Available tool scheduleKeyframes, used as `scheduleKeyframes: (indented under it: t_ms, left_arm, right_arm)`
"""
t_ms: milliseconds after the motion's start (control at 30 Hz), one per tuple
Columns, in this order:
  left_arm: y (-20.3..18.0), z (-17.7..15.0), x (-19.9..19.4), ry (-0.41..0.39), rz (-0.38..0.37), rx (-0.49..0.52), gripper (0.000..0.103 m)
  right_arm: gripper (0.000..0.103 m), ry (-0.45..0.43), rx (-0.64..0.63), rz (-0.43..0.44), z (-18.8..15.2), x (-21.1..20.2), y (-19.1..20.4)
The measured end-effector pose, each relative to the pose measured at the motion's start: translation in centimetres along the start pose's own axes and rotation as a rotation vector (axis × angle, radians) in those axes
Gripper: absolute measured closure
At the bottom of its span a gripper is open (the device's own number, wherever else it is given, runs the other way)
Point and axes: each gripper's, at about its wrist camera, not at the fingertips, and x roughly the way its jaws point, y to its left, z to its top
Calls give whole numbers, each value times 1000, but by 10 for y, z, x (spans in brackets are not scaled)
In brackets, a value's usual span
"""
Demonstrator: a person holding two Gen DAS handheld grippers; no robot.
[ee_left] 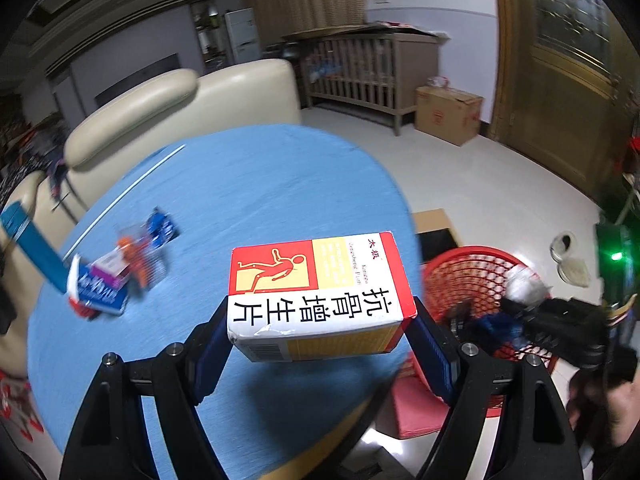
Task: Collect trash
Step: 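Carry the tissue and box to the wastebasket and release the tissue from the right tool, then drop the medicine box from the left tool into the wastebasket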
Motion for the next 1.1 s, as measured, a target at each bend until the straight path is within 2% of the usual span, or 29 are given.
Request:
scheduleKeyframes:
  t_ms: [67,100,600,767,933,1100]
  left_arm:
    - [-12,3,1,-1,-16,21,21]
    - [-19,4,2,0,-25,36,21]
    - [-92,11,26,64,-136,165,21]
    - [-113,10,36,93,-155,210,21]
    - [-133,5,49,146,-168,250,19]
    - [-142,0,67,238,-211,265,19]
  right_arm:
    - [38,6,8,8,-3,1,-5]
    - [36,2,14,4,-3,0,-9]
    - [36,-156,179,13,10,-51,-62]
    - [36,-171,213,11,8,-58,-76]
    - [36,-172,251,9,5,-58,-91]
    - [36,-173,270,12,2,-58,-99]
